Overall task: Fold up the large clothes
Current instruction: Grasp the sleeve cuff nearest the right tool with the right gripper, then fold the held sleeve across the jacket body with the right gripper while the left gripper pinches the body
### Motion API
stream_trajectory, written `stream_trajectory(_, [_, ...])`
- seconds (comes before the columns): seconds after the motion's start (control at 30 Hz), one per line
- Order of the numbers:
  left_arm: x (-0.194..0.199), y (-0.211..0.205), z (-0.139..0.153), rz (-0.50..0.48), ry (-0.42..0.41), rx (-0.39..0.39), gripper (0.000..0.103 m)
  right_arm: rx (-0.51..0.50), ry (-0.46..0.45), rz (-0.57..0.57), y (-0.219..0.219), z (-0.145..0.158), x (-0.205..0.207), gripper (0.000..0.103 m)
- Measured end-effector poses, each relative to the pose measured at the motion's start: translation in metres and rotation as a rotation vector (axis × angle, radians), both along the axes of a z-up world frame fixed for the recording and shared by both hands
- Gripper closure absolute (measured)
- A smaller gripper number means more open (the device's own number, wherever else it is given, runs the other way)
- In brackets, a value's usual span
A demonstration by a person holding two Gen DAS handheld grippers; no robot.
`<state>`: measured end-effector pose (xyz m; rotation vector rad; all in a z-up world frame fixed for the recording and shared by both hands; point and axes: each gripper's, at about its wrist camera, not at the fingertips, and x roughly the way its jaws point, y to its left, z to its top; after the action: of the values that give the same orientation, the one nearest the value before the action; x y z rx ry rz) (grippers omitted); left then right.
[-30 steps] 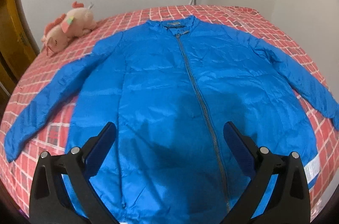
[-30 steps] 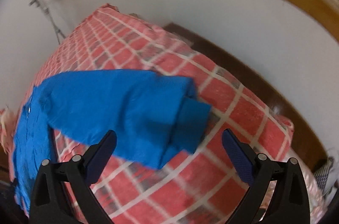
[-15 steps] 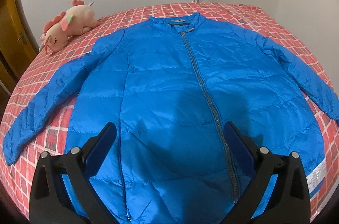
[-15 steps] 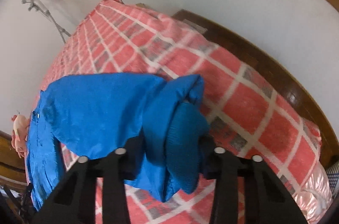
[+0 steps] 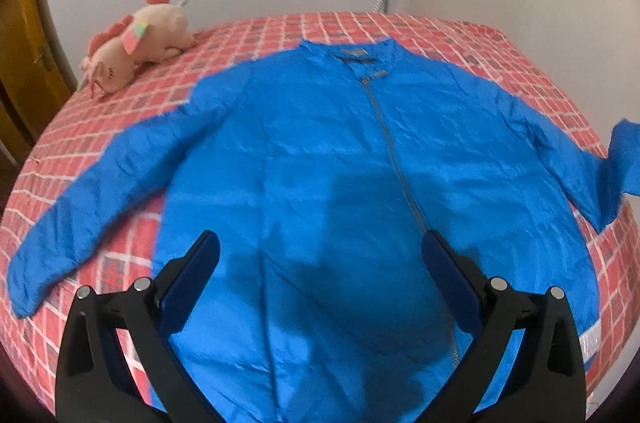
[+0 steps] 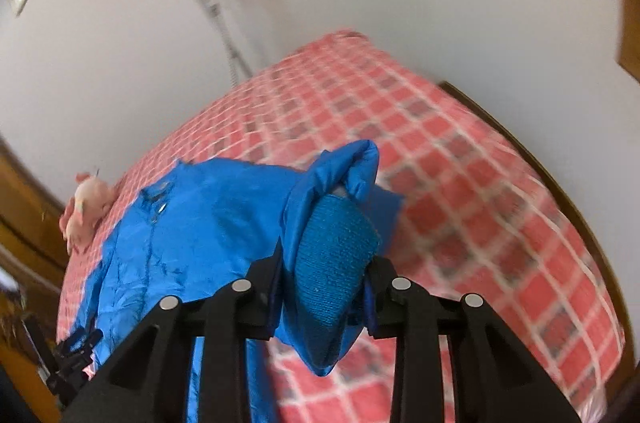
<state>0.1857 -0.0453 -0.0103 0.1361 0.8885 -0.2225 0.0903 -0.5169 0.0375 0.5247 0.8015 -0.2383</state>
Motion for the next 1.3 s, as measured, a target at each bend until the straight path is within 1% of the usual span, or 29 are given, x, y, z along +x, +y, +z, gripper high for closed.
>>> stream_trajectory(0.13, [0.018, 0.01, 0.007, 0.025, -0.007, -0.016, 0.003, -0.029, 0.012, 0.096, 0.045, 0.003, 0.045, 0.072])
stream_trajectory(0.2, [0.026, 0.012, 0.008, 0.034, -0.008, -0.017, 0.003, -0.041, 0.024, 0.147, 0.07, -0.003, 0.069, 0.072])
stream_trajectory(0.27, [0.036, 0.013, 0.007, 0.038, -0.008, -0.01, 0.003, -0.05, 0.037, 0.188, 0.089, -0.01, 0.086, 0.072])
stream_trajectory(0.37, [0.051, 0.012, 0.001, 0.043, -0.002, 0.005, 0.003, -0.033, 0.062, 0.263, 0.118, -0.027, 0.116, 0.072])
stream_trajectory(0.53, [0.068, 0.012, -0.011, 0.043, 0.022, 0.011, 0.003, -0.002, 0.1, 0.368, 0.151, -0.054, 0.149, 0.071])
stream_trajectory(0.6, [0.072, 0.01, -0.015, 0.039, 0.037, 0.013, 0.003, 0.033, 0.081, 0.41, 0.156, -0.055, 0.152, 0.061])
stream_trajectory(0.63, [0.073, 0.01, -0.016, 0.037, 0.046, 0.012, 0.003, 0.08, 0.053, 0.453, 0.156, -0.053, 0.149, 0.06])
stream_trajectory(0.67, [0.075, 0.01, -0.017, 0.035, 0.055, 0.008, 0.003, 0.105, 0.04, 0.477, 0.157, -0.051, 0.148, 0.057])
stream_trajectory(0.7, [0.076, 0.01, -0.017, 0.032, 0.061, 0.003, 0.003, 0.153, 0.021, 0.513, 0.155, -0.048, 0.144, 0.049])
stream_trajectory(0.73, [0.078, 0.008, -0.016, 0.028, 0.072, -0.004, 0.003, 0.192, 0.006, 0.538, 0.154, -0.045, 0.142, 0.045])
stream_trajectory(0.83, [0.08, 0.0, -0.012, 0.021, 0.075, -0.012, 0.003, 0.28, -0.045, 0.6, 0.149, -0.036, 0.131, 0.044])
stream_trajectory(0.87, [0.081, -0.005, -0.008, 0.013, 0.069, -0.016, 0.003, 0.295, -0.057, 0.611, 0.146, -0.034, 0.127, 0.044])
stream_trajectory(0.97, [0.081, -0.023, -0.003, -0.018, 0.069, -0.03, 0.003, 0.251, -0.071, 0.576, 0.133, -0.026, 0.117, 0.044])
stream_trajectory(1.03, [0.083, -0.036, -0.004, -0.047, 0.091, -0.048, 0.003, 0.229, -0.084, 0.523, 0.119, -0.025, 0.113, 0.044])
stream_trajectory(1.1, [0.086, -0.052, -0.007, -0.081, 0.123, -0.07, 0.003, 0.214, -0.076, 0.471, 0.103, -0.029, 0.112, 0.044])
stream_trajectory(1.2, [0.094, -0.074, -0.017, -0.099, 0.157, -0.072, 0.003, 0.136, -0.037, 0.367, 0.079, -0.038, 0.106, 0.044])
stream_trajectory(1.3, [0.11, -0.095, -0.035, -0.086, 0.227, -0.059, 0.003, 0.143, -0.025, 0.322, 0.06, -0.046, 0.105, 0.044])
